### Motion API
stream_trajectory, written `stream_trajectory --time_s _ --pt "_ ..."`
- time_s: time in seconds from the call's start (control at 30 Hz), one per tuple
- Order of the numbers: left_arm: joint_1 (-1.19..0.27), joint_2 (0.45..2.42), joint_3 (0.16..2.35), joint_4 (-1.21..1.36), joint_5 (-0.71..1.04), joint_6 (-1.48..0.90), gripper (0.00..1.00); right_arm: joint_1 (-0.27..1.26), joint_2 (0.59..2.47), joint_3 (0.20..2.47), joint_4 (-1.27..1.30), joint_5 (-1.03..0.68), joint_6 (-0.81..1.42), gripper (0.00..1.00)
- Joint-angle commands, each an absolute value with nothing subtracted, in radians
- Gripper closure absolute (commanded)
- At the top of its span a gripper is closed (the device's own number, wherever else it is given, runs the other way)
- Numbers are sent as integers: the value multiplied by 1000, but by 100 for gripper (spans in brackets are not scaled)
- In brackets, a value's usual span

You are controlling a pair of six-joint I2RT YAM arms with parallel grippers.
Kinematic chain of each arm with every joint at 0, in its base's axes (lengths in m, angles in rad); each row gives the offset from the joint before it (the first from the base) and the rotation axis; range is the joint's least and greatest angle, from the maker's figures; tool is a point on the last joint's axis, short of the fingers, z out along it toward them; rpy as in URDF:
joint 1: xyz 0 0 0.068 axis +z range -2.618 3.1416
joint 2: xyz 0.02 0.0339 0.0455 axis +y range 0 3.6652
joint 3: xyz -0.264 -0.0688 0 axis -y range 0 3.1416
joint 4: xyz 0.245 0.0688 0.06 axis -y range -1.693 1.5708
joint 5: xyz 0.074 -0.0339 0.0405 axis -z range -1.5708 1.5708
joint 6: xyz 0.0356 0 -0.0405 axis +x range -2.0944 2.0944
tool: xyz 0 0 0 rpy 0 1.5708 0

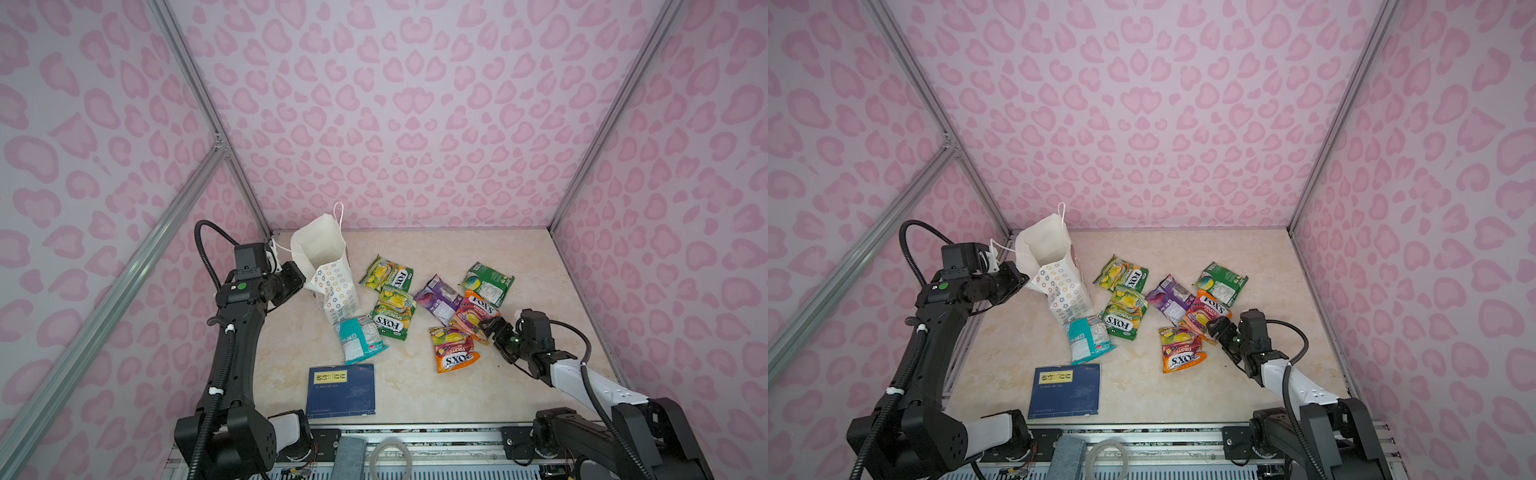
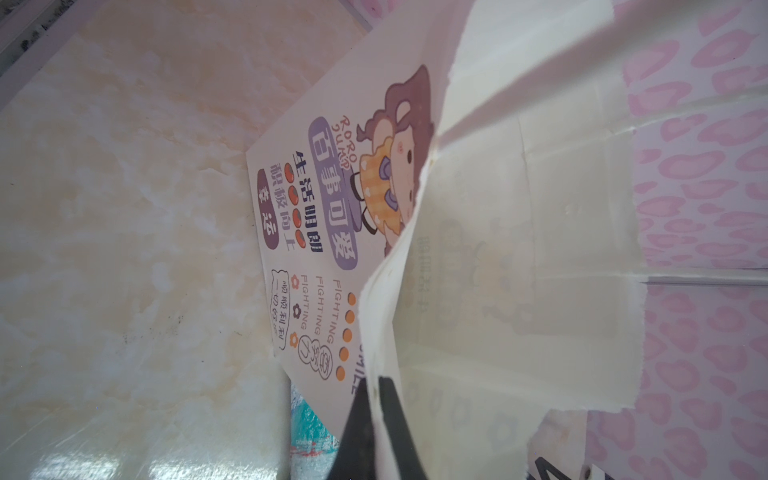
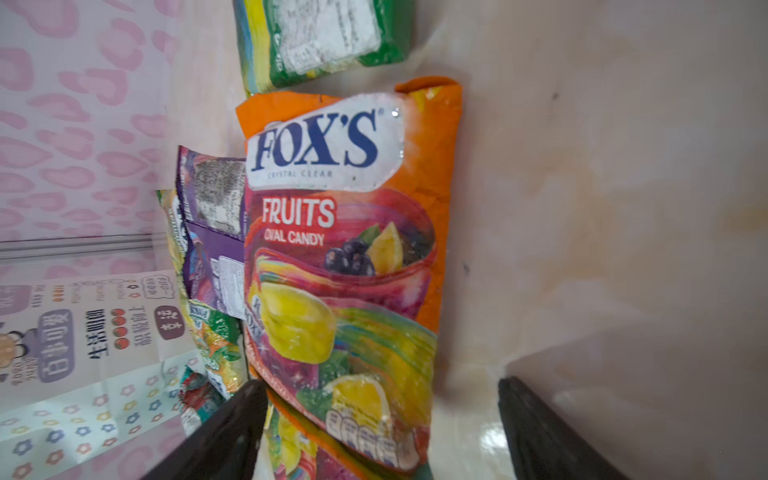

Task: Place the snacks into the paper bag
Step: 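Grasp the orange Fox's Fruits candy bag with the right gripper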

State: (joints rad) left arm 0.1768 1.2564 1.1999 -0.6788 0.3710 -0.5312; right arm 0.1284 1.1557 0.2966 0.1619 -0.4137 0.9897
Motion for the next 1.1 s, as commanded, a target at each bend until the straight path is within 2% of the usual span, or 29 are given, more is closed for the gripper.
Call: stream_trajectory --time_s 0.0,0.2,0.47,0.67,0.8,0.93,1.07 --pt "178 1251 1192 -695 384 -535 95 125 1224 283 315 -516 1062 10" --pt "178 1250 1189 -691 387 -535 95 123 1376 267 541 -586 1150 14" --pt "179 1250 1187 -687 388 -535 94 125 1520 250 738 -585 1210 22" --pt "181 1250 1186 -686 394 -536 95 124 1695 213 1006 -578 1310 41" --pt "183 1250 1184 -683 397 -537 94 124 1873 184 1293 -583 1411 56" --pt "186 1250 1183 -682 397 -537 94 126 2076 173 1559 -592 1500 66" --pt "186 1252 1183 -681 399 -537 94 144 2138 179 1561 -582 1483 69"
